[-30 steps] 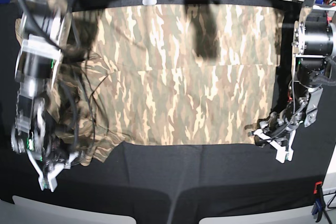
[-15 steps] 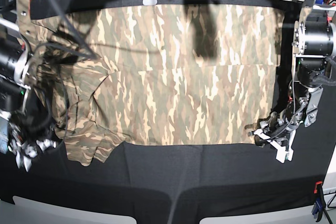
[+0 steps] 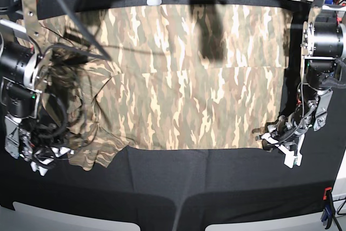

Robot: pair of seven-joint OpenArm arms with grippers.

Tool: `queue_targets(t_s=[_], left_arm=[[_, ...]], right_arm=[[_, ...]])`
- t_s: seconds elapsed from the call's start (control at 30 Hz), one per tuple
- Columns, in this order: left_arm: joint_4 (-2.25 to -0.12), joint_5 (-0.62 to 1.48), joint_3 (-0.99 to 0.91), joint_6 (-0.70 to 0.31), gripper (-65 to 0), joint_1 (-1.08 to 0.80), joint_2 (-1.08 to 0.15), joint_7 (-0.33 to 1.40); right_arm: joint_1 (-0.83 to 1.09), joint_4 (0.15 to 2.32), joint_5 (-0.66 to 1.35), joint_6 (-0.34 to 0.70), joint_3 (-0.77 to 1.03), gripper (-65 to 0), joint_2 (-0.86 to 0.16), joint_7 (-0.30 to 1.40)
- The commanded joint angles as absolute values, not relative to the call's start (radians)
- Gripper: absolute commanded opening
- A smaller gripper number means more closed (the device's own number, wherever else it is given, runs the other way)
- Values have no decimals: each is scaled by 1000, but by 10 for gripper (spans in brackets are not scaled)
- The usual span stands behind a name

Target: Layout the t-shirt on the table in an organized manner, then fold the t-shirt properly

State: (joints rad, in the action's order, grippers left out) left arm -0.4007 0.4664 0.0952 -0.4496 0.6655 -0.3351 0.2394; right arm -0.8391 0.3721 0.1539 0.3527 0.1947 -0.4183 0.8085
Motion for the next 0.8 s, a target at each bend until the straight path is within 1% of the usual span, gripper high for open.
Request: queue_targets(t_s=[0.0, 0.1, 0.2, 0.23, 0.37, 0.57, 0.77], left_arm=[[-416, 479, 91, -458, -650, 700, -344, 215], [-416, 479, 91, -457, -650, 701, -344, 215], [-416, 479, 91, -457, -650, 701, -344, 215], [-416, 479, 91, -457, -650, 701, -344, 215], [-417, 479, 91, -458, -650, 701, -344, 262], [-422, 479, 91, -458, -650, 701, -344, 284], [-475, 479, 91, -458, -650, 701, -344, 385]], right_arm=[[-881, 386, 156, 378, 197, -650, -436, 794], [-881, 396, 161, 493, 197, -650, -438, 817], [-881, 416, 196, 665, 197, -650, -439, 832], [-880, 424, 224, 698, 197, -650, -441, 839], [-879, 462, 298, 698, 197, -650, -443, 886], [-878, 492, 408, 698, 197, -650, -443, 949], [-878, 510, 459, 698, 196, -650, -443, 993]])
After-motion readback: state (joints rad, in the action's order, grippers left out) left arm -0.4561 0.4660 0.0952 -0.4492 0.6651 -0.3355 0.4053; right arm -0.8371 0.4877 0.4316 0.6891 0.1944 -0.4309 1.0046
